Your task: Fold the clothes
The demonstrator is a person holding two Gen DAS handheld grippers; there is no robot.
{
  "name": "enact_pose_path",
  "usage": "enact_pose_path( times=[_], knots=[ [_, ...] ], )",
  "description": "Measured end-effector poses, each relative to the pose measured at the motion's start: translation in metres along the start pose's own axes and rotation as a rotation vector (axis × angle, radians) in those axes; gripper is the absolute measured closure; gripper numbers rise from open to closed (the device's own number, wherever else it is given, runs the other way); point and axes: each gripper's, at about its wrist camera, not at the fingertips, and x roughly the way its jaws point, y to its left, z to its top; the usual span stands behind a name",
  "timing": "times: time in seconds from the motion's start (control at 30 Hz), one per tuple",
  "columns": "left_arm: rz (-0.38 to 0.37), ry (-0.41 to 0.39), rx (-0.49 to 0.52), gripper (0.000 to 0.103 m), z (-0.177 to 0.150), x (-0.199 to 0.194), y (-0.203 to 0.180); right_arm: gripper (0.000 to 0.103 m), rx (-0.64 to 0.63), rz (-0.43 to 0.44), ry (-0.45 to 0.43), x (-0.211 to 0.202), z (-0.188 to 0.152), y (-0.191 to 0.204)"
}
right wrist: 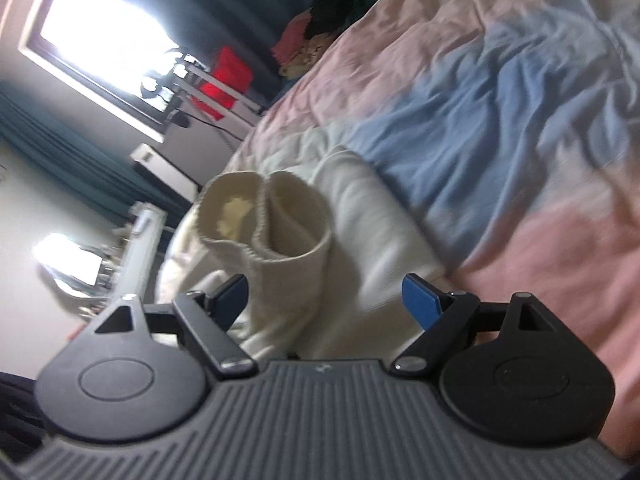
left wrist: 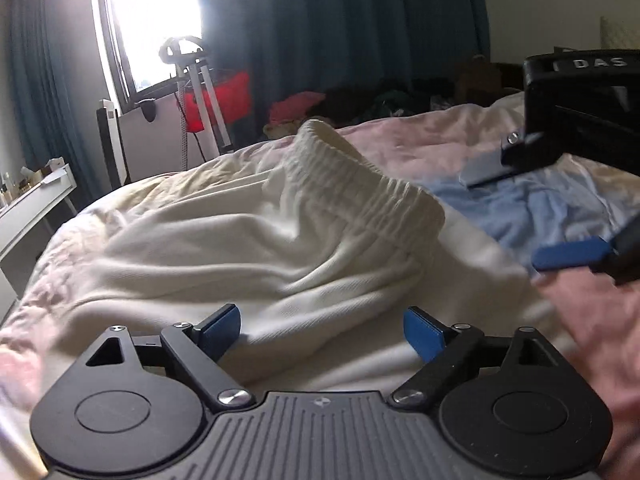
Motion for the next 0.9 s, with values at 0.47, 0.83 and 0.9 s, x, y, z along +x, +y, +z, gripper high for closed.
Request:
enact_pose_path(
  times=[0.47, 0.83, 0.9],
  knots=[
    [0.037, 0.038, -0.260, 0.009, -0.036, -0.071, 0.082, 0.016, -0.127, 0.066, 0.084, 0.063, -0.022, 0.036],
    [-0.004, 0.002, -0.298, 0.009, -0.036, -0.069, 0.093, 0.059, -0.269, -0.069, -0.040, 0.089, -0.024, 0.049],
    [-0.015, -0.016, -0.323, 0.009, -0.036, -0.073, 0.097, 0.065, -0.301, -0.068, -0.087, 0.074, -0.024, 0.059]
  ],
)
